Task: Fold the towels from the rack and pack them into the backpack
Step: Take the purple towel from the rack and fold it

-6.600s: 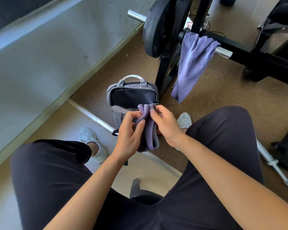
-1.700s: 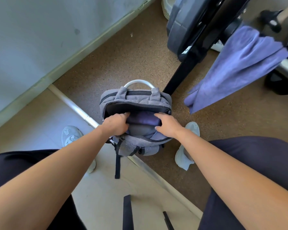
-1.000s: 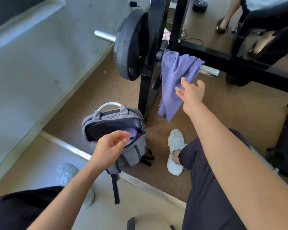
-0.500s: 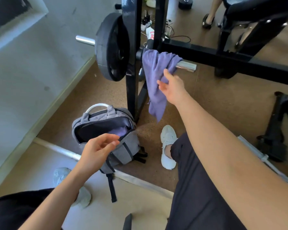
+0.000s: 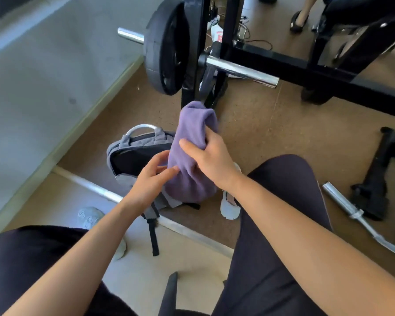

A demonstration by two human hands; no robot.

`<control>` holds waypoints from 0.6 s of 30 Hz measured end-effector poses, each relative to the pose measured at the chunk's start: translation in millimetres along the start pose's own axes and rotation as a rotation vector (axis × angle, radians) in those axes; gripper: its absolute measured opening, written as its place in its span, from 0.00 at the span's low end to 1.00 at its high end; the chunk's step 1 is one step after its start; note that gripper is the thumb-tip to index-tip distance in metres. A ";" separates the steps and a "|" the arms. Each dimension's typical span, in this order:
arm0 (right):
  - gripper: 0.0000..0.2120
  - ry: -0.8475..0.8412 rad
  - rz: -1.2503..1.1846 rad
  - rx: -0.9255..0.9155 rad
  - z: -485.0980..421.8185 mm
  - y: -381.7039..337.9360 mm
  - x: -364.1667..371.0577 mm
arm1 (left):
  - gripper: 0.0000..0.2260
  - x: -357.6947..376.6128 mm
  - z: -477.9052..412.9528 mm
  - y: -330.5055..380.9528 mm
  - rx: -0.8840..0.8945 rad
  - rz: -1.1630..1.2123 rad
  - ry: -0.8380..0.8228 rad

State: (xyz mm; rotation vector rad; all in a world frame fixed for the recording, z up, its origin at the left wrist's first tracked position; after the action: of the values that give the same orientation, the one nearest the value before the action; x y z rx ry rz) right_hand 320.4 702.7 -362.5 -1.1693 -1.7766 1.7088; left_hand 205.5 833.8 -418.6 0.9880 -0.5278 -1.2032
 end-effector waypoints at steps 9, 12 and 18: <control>0.06 -0.425 -0.193 0.117 52.6 -17.9 40.0 | 0.16 -17.4 49.8 -30.8 -0.366 0.399 -0.202; 0.16 -0.538 0.331 0.114 58.8 -7.5 41.8 | 0.08 -40.7 56.8 -29.0 -0.197 0.300 0.040; 0.24 -0.826 0.804 0.158 96.3 -8.0 49.7 | 0.10 -52.1 97.1 -44.4 0.031 -0.019 0.130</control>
State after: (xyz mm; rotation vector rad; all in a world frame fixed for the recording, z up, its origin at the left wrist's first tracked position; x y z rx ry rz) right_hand 215.5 683.9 -383.3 -1.3044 -1.5729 3.0921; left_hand 89.0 847.2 -399.8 1.0914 -0.4367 -1.1419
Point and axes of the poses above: each hand's wrist, its own z-axis away from the middle knuckle, its own x-axis out of the palm, y = z × x, the point moved 4 cm from there along -z, towards the middle knuckle, and after that the axes turned 9 degrees about -x, right-handed, at the moved point
